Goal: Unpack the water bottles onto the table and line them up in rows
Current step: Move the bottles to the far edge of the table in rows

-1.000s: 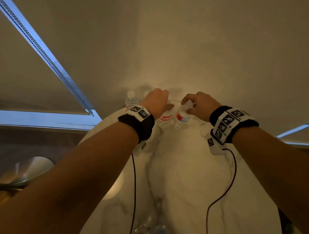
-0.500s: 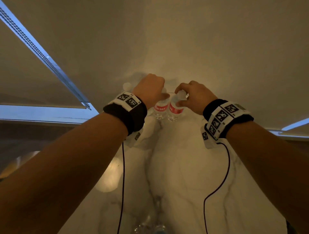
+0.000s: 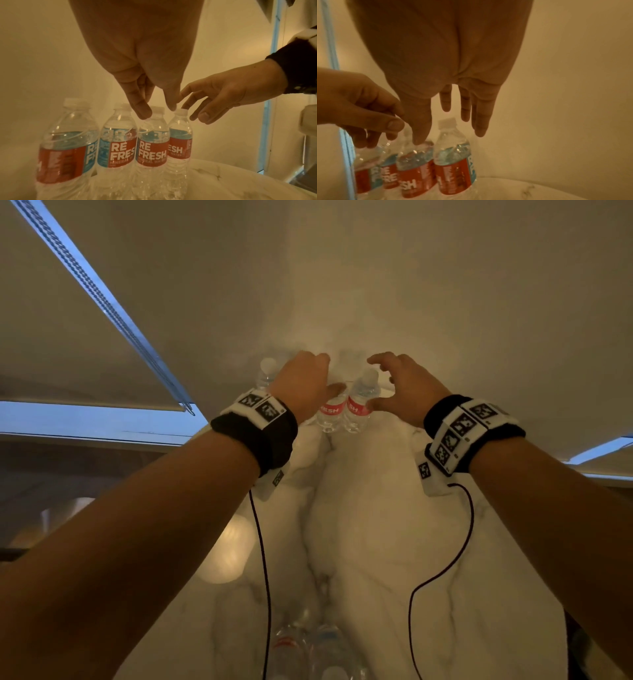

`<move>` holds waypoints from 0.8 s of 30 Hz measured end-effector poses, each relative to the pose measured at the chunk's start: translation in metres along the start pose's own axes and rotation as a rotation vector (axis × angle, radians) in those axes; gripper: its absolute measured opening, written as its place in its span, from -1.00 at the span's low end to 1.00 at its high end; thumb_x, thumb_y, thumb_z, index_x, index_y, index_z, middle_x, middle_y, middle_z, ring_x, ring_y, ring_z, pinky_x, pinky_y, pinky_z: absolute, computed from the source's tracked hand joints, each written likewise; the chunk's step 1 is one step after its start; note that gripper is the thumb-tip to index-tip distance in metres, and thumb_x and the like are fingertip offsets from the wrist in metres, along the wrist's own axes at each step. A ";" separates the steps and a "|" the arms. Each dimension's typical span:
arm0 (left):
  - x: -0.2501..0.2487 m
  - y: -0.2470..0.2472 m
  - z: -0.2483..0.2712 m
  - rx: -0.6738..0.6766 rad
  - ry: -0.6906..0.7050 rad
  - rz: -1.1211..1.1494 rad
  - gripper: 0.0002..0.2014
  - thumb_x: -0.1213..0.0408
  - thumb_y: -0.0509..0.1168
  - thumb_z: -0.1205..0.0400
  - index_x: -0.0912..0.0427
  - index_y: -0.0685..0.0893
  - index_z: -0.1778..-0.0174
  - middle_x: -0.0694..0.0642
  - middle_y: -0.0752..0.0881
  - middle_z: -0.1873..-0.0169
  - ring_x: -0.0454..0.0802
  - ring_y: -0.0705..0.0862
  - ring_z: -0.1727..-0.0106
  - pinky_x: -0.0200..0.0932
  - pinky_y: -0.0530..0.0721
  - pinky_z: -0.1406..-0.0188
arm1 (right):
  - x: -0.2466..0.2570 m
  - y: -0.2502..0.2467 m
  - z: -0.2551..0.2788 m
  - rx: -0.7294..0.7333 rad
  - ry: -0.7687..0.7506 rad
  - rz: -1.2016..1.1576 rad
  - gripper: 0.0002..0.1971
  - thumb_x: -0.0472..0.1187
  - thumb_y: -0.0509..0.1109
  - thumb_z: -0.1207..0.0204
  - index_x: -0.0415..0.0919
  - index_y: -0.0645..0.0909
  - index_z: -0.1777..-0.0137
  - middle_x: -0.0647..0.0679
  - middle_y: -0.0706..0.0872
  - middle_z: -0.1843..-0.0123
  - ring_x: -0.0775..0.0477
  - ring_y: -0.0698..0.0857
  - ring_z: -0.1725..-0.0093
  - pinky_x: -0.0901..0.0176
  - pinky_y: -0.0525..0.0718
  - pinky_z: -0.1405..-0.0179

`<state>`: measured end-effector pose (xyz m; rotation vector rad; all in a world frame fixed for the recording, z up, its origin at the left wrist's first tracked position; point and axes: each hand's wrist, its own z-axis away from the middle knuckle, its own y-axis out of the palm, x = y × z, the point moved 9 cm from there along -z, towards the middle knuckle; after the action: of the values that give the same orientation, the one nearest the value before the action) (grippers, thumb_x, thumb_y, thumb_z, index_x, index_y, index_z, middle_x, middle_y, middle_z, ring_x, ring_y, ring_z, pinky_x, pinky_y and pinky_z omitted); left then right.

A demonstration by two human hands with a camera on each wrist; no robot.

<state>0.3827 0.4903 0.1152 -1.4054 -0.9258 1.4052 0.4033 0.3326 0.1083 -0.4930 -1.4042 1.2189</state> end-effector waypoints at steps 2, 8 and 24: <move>-0.003 -0.007 0.030 -0.057 0.018 0.053 -0.61 0.01 0.30 -0.71 0.29 0.66 -0.24 0.26 0.74 -0.05 0.24 0.71 -0.09 -0.03 0.57 -0.01 | 0.006 -0.003 0.027 0.007 -0.015 -0.009 -0.25 0.02 0.60 -0.36 0.06 0.36 -0.52 -0.11 0.50 -0.42 -0.13 0.61 -0.29 -0.05 0.62 -0.25; -0.023 -0.002 0.169 0.075 0.173 0.127 -0.66 0.03 0.31 -0.73 0.06 0.69 -0.38 0.03 0.82 0.03 0.02 0.76 0.12 -0.10 0.67 0.00 | 0.043 0.025 0.160 0.280 -0.197 0.019 -0.62 0.12 0.49 -0.45 0.14 0.63 -0.26 0.13 0.70 -0.13 0.06 0.66 -0.10 0.03 0.65 -0.13; -0.041 0.051 0.367 0.520 0.266 0.128 -0.60 -0.05 0.39 -0.64 -0.14 0.59 -0.40 -0.08 0.51 -0.36 -0.07 0.67 -0.20 -0.23 0.61 -0.25 | 0.112 0.135 0.313 0.522 -0.464 0.235 -0.66 0.06 0.33 -0.59 0.08 0.46 -0.34 0.00 0.54 -0.17 -0.14 0.64 0.00 0.11 0.50 0.10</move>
<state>0.0109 0.4697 0.1041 -1.2221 -0.2718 1.3818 0.0455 0.3586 0.1048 -0.0025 -1.3502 1.9065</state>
